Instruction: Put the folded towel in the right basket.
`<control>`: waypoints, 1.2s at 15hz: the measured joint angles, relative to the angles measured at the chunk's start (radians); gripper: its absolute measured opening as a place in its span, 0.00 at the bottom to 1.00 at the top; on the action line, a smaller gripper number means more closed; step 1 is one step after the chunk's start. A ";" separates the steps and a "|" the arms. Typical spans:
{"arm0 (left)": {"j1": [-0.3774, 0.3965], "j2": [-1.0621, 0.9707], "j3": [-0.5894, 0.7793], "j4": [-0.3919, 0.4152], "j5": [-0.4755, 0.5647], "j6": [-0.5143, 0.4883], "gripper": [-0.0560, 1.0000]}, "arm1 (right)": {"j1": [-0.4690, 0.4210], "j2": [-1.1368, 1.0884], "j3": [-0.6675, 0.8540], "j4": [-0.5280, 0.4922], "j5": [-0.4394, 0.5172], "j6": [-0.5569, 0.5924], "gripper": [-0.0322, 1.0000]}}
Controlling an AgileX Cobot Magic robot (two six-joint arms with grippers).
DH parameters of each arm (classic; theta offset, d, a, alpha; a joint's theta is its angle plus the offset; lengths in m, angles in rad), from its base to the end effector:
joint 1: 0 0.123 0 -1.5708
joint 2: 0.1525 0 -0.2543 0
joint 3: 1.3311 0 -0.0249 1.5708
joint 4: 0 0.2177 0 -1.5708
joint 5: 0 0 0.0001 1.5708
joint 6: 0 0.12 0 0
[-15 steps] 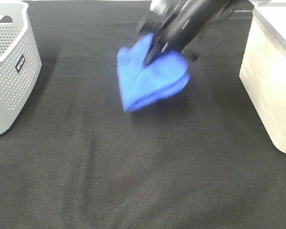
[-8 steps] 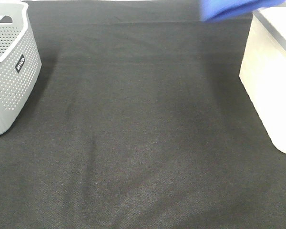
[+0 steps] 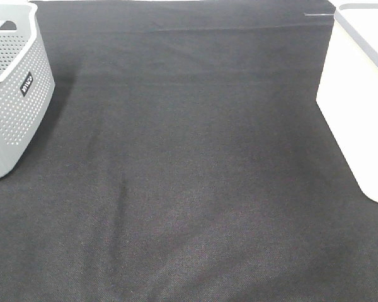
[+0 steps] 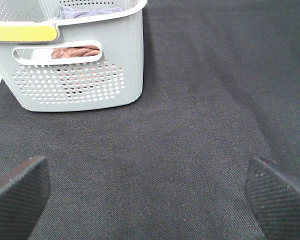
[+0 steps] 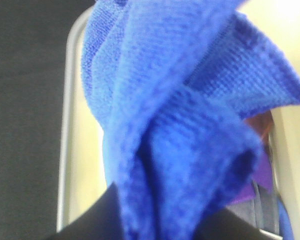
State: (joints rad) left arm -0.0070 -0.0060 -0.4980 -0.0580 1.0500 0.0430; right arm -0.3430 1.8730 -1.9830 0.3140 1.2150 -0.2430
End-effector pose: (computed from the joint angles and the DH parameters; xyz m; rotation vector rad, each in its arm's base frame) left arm 0.0227 -0.0062 0.2490 0.0531 2.0279 -0.0465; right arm 0.3716 -0.0958 0.3218 0.1586 2.5135 0.1891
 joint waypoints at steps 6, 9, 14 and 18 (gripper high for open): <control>0.000 0.000 0.000 0.000 0.000 0.000 0.99 | 0.033 0.062 0.000 -0.087 0.000 0.059 0.95; 0.000 0.000 0.000 0.000 0.000 0.000 0.99 | 0.157 0.062 -0.016 -0.160 0.000 0.154 0.97; 0.000 0.000 0.000 0.000 0.000 0.000 0.99 | 0.306 -0.103 0.128 -0.241 -0.005 0.255 0.97; 0.000 0.000 0.000 0.000 0.000 0.000 0.99 | 0.306 -0.388 0.459 -0.297 -0.005 0.262 0.97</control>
State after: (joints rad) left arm -0.0070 -0.0060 -0.4980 -0.0580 1.0500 0.0430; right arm -0.0370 1.4850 -1.5240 0.0170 1.2100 0.0190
